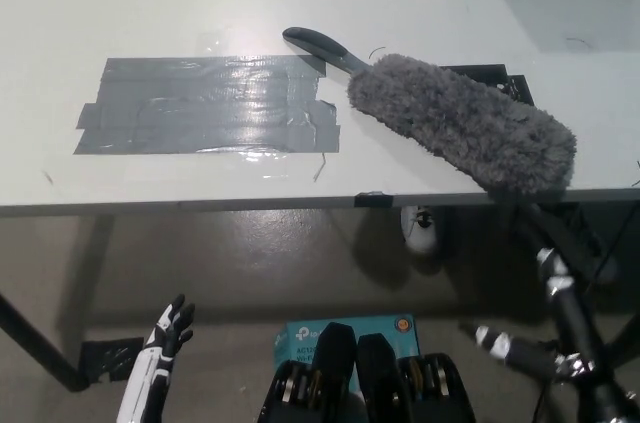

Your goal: A grey duster is kept infront of the robot in the middle of the table and the robot extends its right arm to grab the duster, picks it up and hands it to a person

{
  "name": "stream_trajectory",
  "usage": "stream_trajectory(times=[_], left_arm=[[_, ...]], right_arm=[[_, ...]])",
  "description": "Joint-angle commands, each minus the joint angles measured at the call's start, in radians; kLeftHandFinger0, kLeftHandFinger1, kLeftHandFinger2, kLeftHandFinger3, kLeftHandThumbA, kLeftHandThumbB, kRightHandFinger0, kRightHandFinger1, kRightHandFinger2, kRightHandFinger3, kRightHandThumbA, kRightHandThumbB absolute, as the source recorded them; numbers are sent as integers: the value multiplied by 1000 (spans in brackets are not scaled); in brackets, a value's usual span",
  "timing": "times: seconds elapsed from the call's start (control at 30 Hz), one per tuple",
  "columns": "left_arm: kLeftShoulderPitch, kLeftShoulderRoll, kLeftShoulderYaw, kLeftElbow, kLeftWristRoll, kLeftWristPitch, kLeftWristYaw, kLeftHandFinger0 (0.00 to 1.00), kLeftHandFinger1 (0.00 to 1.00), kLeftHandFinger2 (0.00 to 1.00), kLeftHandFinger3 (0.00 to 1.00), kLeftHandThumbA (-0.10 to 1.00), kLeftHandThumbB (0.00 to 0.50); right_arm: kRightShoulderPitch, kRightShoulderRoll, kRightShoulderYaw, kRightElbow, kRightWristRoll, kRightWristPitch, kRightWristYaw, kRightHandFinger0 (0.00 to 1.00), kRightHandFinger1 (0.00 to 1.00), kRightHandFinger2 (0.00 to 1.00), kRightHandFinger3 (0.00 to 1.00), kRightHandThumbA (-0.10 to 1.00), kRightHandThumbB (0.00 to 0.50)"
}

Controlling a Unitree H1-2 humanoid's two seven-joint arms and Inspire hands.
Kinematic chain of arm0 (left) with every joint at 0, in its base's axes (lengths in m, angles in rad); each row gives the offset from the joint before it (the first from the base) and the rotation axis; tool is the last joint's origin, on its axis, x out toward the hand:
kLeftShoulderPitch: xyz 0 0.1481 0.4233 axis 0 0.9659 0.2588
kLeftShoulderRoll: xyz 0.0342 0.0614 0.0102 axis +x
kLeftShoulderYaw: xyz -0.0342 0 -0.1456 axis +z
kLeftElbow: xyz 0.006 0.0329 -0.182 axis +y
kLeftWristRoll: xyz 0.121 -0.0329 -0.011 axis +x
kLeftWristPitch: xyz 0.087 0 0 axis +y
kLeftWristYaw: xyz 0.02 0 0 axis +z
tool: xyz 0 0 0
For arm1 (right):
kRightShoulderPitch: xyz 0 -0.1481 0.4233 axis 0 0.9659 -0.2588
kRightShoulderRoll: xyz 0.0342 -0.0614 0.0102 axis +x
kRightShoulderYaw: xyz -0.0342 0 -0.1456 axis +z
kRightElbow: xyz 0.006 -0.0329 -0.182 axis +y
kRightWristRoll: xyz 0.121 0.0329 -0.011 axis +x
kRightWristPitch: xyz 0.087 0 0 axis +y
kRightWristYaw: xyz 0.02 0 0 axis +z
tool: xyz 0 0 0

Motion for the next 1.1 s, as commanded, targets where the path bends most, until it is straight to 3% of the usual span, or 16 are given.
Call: stream_trajectory(times=[0.0, 0.07, 0.3, 0.4, 0.57, 0.9, 1.07], left_arm=[[-11, 13, 5, -10, 25, -56, 38, 1000, 1000, 1000, 1000, 1000, 335], [-11, 10, 6, -9, 15, -56, 31, 1000, 1000, 1000, 1000, 1000, 339], [-10, 9, 7, -18, 29, -56, 42, 1000, 1000, 1000, 1000, 1000, 342], [-12, 12, 8, -16, 30, -56, 39, 1000, 1000, 1000, 1000, 1000, 345], [-12, 9, 7, -12, 20, -56, 36, 1000, 1000, 1000, 1000, 1000, 344], [-16, 10, 7, -4, 24, -56, 35, 1000, 1000, 1000, 1000, 1000, 347], [-10, 8, 5, -8, 28, -56, 37, 1000, 1000, 1000, 1000, 1000, 345]], right_arm=[[-121, -54, -63, -228, -72, 141, 13, 1000, 1000, 1000, 1000, 1000, 288], [-191, -79, -74, -259, -89, 240, 40, 1000, 1000, 1000, 1000, 1000, 320], [-471, -157, -55, -173, -73, 520, 133, 1000, 1000, 1000, 1000, 1000, 311], [-615, -178, -5, -51, -132, 627, 172, 1000, 1000, 1000, 1000, 1000, 350], [-805, -198, 98, 213, -207, 667, 222, 1000, 1000, 1000, 1000, 1000, 335], [-1061, -144, 313, 743, -286, 674, 291, 1000, 1000, 1000, 1000, 1000, 461], [-1118, -93, 383, 913, -291, 663, 287, 1000, 1000, 1000, 1000, 1000, 487]])
